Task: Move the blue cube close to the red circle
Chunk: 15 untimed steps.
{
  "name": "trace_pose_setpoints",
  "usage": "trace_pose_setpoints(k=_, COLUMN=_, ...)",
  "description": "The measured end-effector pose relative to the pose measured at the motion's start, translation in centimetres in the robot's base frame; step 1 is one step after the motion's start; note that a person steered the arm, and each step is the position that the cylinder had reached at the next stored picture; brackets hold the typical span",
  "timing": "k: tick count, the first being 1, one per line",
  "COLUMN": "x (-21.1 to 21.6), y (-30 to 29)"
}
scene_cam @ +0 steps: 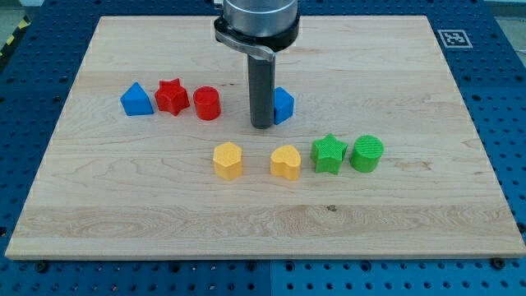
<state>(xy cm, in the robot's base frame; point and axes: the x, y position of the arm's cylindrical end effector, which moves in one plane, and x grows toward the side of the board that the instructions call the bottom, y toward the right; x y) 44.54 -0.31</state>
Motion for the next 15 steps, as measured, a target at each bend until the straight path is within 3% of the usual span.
trace_pose_setpoints(k=1, x=3.3, y=1.6)
trace_pose_setpoints(k=3, x=3.3, y=-1.9)
trace_pose_setpoints(k=5, x=-0.4, y=-11.4)
trace_pose_setpoints(k=7, x=-1.3, y=-11.0)
trace_pose_setpoints(k=11, x=-1.3, y=3.0)
trace_pose_setpoints(k=13, x=2.1, y=7.2)
trace_pose_setpoints(k=15, x=-3.5, y=12.2)
